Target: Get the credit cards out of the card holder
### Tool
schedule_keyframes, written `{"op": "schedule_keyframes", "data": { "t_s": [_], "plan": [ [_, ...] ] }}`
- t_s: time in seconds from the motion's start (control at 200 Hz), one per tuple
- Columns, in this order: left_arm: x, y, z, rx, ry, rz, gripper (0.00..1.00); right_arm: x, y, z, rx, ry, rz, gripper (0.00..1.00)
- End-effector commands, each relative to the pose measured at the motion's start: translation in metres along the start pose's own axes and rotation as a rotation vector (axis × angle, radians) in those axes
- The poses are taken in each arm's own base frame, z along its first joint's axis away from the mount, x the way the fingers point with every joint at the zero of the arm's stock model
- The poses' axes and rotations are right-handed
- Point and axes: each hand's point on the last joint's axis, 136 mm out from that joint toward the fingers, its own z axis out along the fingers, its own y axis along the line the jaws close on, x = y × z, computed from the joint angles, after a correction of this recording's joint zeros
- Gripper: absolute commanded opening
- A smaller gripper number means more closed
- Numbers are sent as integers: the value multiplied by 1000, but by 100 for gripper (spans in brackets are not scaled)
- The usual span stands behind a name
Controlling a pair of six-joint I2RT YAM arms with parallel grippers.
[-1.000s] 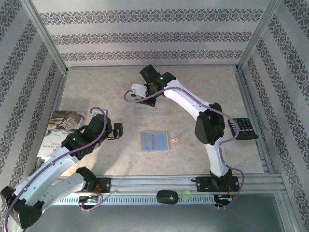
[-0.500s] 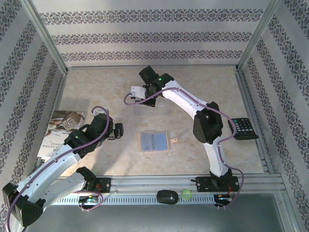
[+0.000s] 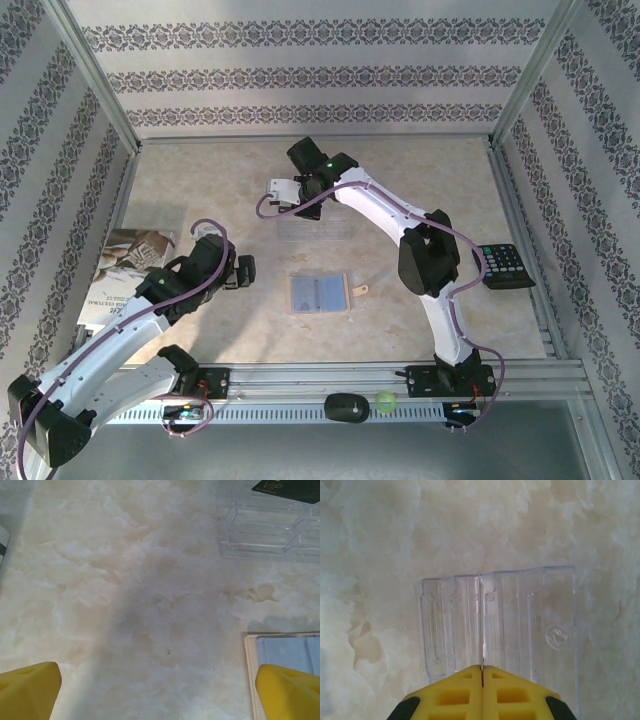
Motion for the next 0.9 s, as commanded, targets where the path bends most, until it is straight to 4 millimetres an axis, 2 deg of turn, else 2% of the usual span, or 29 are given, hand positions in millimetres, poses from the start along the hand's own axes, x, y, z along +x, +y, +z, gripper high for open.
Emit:
{"op": "schedule_keyframes", "data": {
  "t_s": [0.0,0.4,0.864,0.899],
  "plan": [
    [2,4,2,-10,6,-7,100,7,3,13,-11,21,-5,0],
    [3,3,5,-3,5,-12,100,17,11,31,-42,46,12,0],
    [5,2,8,10,11,-24,100,20,15,39,-54,50,31,0],
    [4,2,8,11,10,-27,100,19,11,40,-36,47,34,4]
  ]
}}
